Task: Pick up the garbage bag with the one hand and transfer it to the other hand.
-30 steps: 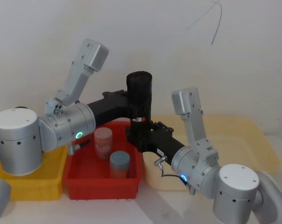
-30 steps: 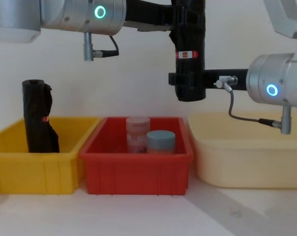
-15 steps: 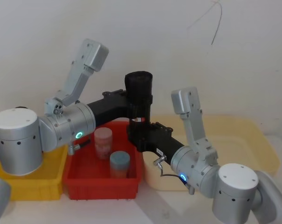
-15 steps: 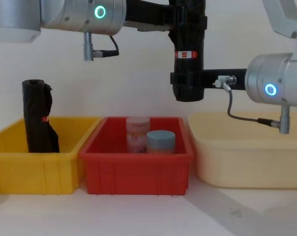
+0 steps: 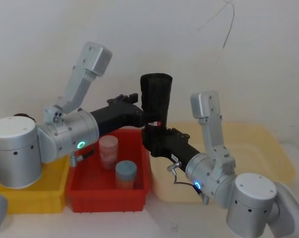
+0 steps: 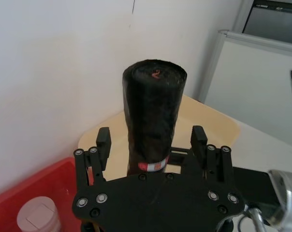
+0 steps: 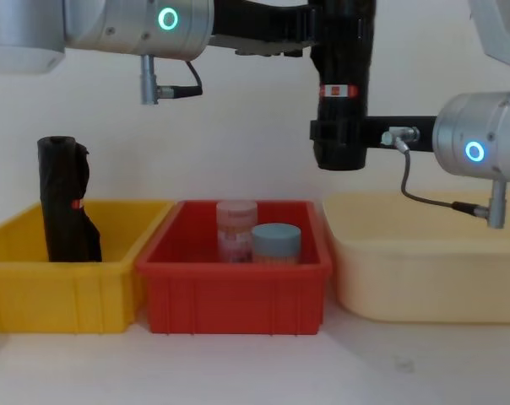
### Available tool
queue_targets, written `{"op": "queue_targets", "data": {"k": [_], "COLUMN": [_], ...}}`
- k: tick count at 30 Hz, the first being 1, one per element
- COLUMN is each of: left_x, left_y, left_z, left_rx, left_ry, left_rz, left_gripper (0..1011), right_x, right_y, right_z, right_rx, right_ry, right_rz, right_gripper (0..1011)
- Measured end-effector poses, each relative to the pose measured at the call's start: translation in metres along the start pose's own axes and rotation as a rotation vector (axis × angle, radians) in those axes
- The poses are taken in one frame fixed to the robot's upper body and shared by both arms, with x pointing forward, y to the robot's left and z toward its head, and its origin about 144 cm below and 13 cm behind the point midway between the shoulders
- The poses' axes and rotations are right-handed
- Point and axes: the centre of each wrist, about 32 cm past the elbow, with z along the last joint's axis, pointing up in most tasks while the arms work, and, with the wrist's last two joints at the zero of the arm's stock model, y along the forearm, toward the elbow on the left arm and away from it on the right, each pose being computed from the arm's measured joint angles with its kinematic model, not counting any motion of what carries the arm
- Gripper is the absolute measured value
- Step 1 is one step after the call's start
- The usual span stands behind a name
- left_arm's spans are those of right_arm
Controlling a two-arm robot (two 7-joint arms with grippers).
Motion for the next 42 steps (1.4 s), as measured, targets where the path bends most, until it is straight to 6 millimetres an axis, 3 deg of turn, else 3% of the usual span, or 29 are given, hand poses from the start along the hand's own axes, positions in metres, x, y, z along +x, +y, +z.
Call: {"op": "queue_targets", "data": {"k": [2,22,37,42], "left_x": [0.0,0.005,0.011,0.012], "left_y": [0.003,0.039,0.055,0.058], "left_z": [0.0,-0.013,-0.023,-0.024], "left_rx": [-0.001,-0.029,-0.05,-0.053], "left_ry": [0.015,0.136,0.163,0.167], "left_rz": [-0.003,0.098,0.22,0.236], "left_gripper": [1001,1000,1000,1000], "right_x": [0.001,0.027,0.045,0.049], "right_y": [0.0,0.0,0.003,0.005], "right_z": [0.0,-0.013,-0.025,-0.023], "right_rx": [0.001,-0.063,-0.074,-0.032], "right_ry": [0.006,0.039,0.082,0.11], "right_rz": [-0.009,-0.115,-0.249,-0.311], "right_gripper": [547,551,969,1001]}}
